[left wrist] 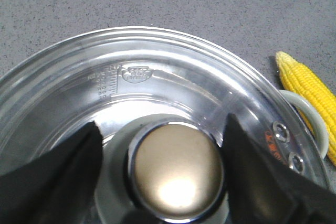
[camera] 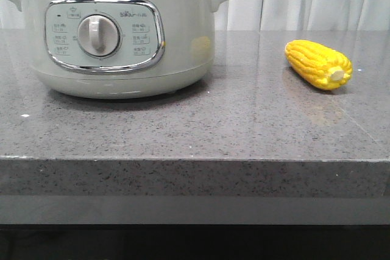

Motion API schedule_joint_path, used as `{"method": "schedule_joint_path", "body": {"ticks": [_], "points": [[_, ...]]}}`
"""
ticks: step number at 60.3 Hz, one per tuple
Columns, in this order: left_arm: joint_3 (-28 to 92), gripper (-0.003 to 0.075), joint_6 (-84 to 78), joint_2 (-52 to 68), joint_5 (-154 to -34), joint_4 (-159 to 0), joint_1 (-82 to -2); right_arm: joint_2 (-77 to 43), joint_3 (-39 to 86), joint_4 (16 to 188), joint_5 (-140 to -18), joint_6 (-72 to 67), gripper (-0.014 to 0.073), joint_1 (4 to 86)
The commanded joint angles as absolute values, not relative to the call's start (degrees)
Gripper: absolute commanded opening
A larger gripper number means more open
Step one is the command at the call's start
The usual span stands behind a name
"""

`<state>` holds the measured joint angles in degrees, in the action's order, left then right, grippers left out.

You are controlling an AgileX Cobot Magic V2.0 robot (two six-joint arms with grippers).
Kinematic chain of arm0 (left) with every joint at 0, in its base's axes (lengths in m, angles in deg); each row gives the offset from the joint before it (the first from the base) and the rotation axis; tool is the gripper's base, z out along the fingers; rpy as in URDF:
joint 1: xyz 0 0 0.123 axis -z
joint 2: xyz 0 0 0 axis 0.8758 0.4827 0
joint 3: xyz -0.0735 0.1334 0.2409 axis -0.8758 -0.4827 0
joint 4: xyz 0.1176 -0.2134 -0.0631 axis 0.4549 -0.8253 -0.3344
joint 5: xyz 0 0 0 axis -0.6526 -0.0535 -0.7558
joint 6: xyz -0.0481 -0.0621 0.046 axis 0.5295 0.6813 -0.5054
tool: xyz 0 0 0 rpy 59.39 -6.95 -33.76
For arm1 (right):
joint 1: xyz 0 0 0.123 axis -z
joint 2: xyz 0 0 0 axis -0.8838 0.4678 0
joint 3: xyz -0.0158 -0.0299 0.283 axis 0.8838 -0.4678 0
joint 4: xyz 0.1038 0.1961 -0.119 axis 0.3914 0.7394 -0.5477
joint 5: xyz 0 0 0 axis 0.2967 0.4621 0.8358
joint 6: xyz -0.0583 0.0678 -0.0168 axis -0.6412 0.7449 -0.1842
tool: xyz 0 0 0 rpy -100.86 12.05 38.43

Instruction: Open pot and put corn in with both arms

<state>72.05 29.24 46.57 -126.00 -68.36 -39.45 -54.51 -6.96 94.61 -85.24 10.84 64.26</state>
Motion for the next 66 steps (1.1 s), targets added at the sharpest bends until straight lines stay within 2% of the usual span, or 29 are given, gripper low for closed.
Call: {"method": "schedule_joint_path", "body": {"ticks": [1, 6, 30, 48, 56, 66], "points": [[74.06, 0.034, 29.57, 44.03, -122.98, -69.72, -38.98, -53.48, -5.03, 94.68, -81.01, 10.82, 0.057, 64.67], [74.06, 0.0314, 29.57, 44.03, -122.98, -69.72, -38.98, -53.48, -5.03, 94.68, -81.01, 10.82, 0.057, 64.67], [76.87, 0.0314, 29.37, 43.54, -122.79, -69.61, -38.98, -53.48, -5.03, 94.68, -81.01, 10.82, 0.057, 64.67], [78.52, 0.0314, 29.23, 38.95, -122.42, -69.25, -38.98, -53.48, -5.03, 94.68, -80.9, 10.82, 0.057, 64.67], [74.24, 0.0314, 27.86, 34.35, -122.57, -68.98, -38.98, -53.48, -5.03, 94.68, -80.9, 10.82, 0.057, 64.67], [62.3, 0.0314, 27.32, 24.99, -120.0, -68.88, -38.98, -53.48, -5.03, 94.68, -80.9, 10.82, 0.057, 64.67]]}}
